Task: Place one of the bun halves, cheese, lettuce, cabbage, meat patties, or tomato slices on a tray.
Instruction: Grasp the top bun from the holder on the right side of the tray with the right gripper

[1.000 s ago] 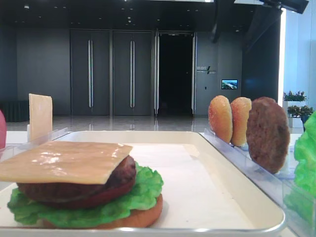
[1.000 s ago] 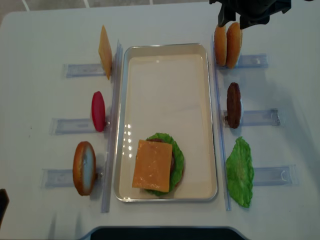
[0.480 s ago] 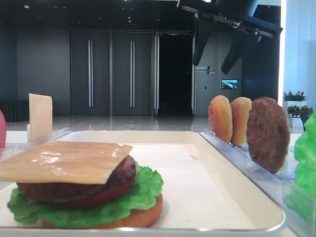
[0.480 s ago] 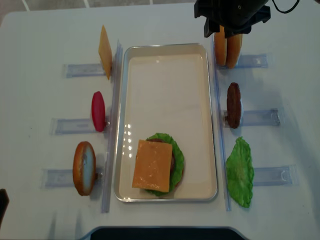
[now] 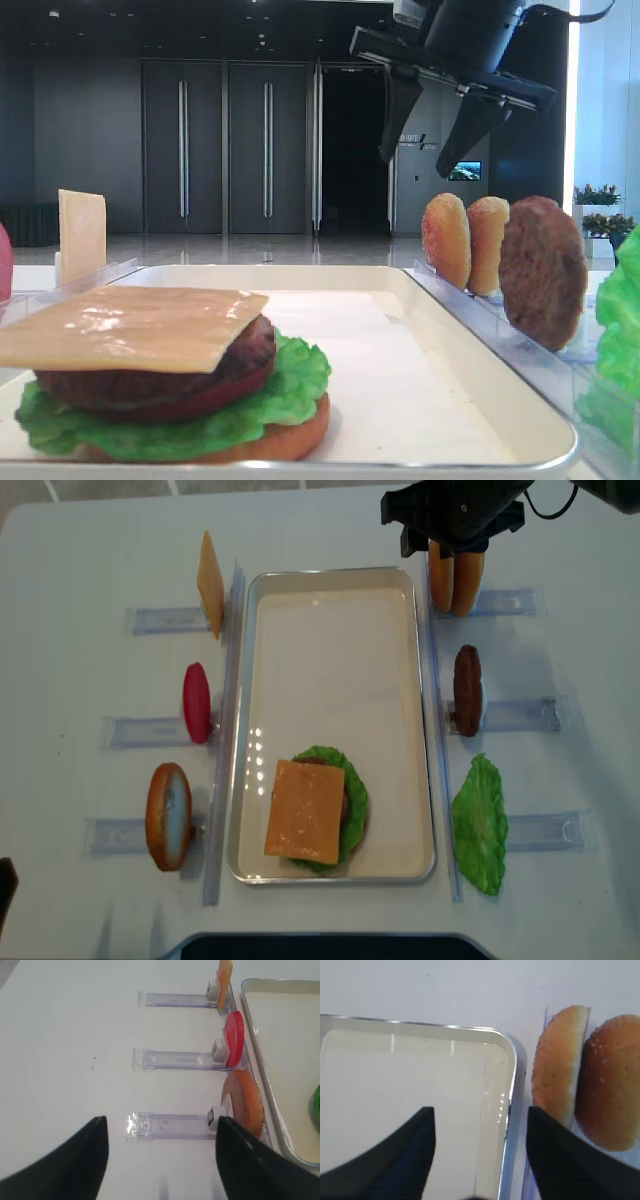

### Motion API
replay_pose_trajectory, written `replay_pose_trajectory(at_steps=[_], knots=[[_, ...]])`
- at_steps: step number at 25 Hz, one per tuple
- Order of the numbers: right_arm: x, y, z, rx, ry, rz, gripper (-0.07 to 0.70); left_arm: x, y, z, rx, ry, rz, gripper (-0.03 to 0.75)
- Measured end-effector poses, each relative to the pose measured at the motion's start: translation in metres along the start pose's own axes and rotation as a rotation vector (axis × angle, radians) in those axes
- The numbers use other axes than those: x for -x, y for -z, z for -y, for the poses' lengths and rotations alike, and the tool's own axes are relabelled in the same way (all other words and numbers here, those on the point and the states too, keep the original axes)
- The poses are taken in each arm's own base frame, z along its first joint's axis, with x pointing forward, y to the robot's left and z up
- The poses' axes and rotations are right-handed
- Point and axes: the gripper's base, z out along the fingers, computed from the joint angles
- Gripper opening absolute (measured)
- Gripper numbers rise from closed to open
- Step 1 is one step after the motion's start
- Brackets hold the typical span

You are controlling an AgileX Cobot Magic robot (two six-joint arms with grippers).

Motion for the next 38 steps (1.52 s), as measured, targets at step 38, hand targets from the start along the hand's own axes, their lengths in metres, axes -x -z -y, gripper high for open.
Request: replay_pose_trajectory(at_steps=[38], knots=[[0.002, -0.040, 0.027, -0.083, 0.023, -0.014, 0.415, 0.000, 0.000, 0.000, 0.000, 0.000, 0.000, 0.513]])
